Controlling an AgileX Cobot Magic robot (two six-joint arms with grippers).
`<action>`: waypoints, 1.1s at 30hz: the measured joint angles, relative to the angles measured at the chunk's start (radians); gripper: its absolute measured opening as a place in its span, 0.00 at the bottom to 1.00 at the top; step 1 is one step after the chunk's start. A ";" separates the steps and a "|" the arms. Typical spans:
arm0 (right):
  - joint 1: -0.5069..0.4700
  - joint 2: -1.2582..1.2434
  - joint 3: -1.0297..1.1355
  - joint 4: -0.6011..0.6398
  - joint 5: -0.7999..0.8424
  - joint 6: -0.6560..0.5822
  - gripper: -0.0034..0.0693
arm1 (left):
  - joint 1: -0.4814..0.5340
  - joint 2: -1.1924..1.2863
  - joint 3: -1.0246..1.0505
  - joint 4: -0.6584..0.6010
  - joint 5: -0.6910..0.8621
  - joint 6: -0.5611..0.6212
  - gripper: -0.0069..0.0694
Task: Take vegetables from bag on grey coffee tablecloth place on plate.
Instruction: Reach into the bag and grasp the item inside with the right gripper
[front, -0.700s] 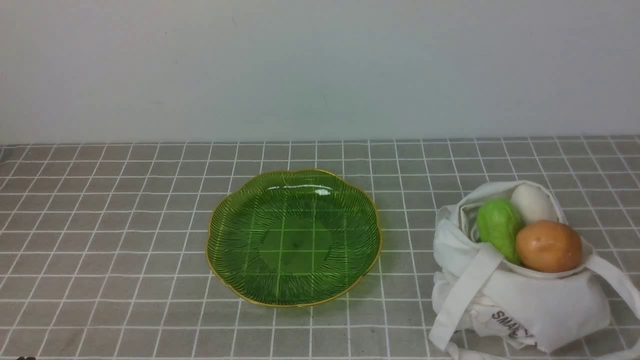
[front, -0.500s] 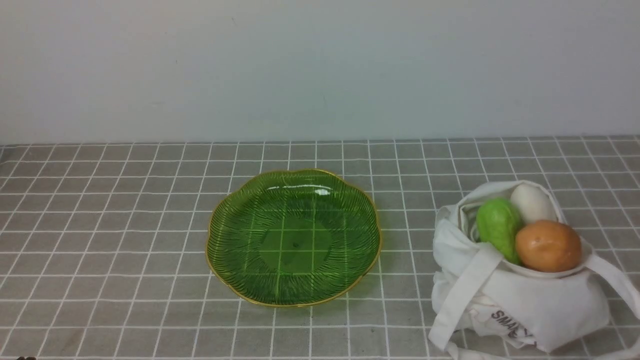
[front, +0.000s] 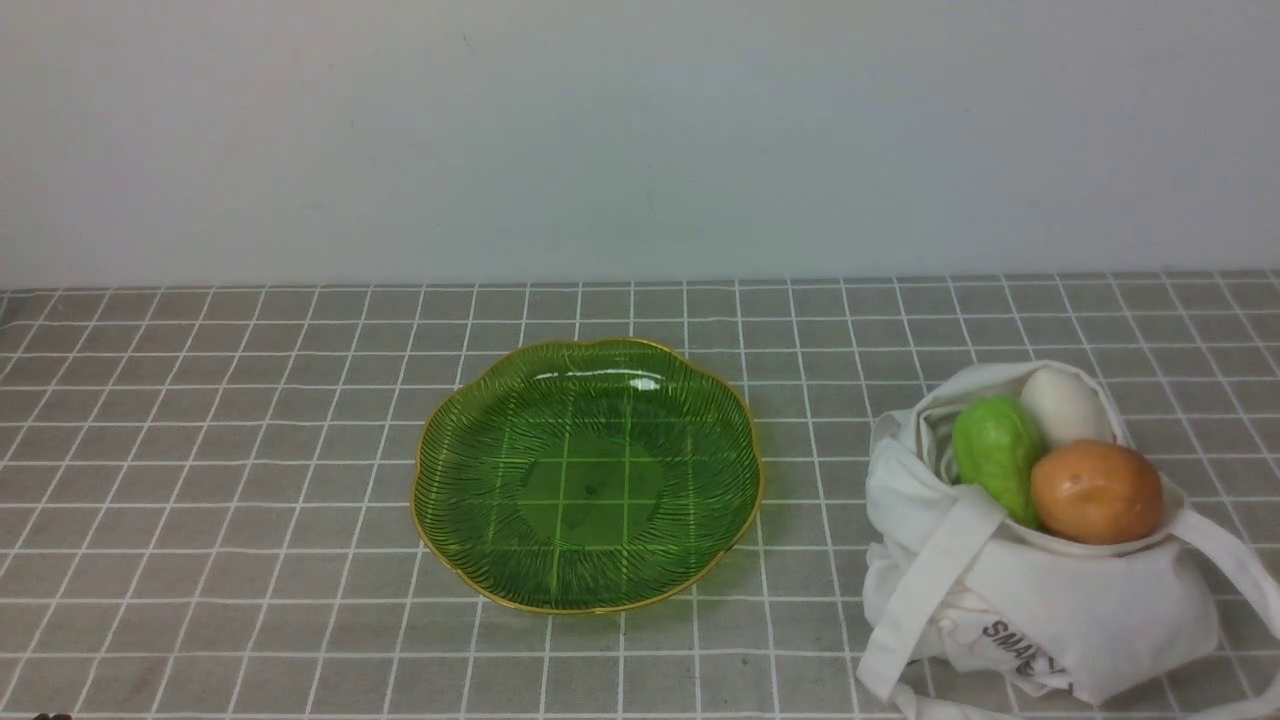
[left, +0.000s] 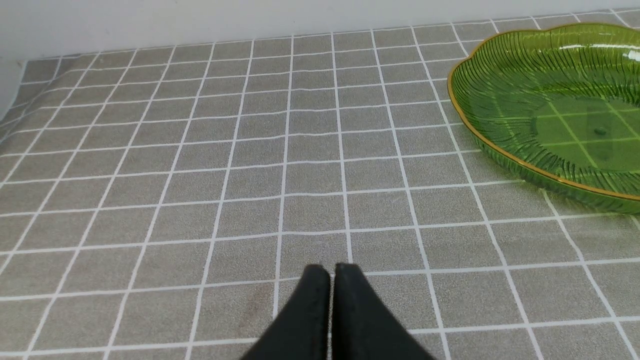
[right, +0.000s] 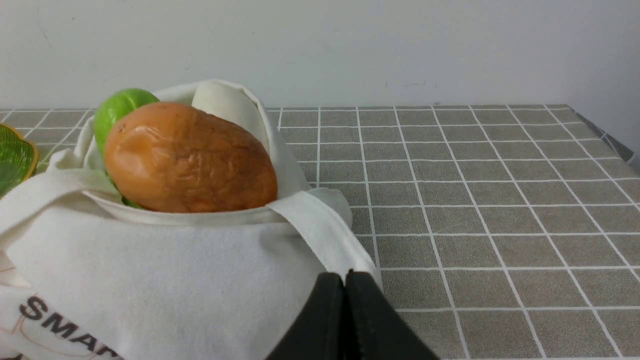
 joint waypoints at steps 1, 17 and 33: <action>0.000 0.000 0.000 0.000 0.000 0.000 0.03 | 0.000 0.000 0.000 0.000 0.000 0.000 0.08; 0.000 0.000 0.006 0.048 -0.077 0.056 0.03 | 0.000 0.000 0.000 0.000 0.000 0.000 0.08; 0.000 0.000 0.005 0.621 -0.586 0.337 0.03 | 0.000 0.000 0.000 0.000 0.000 0.000 0.08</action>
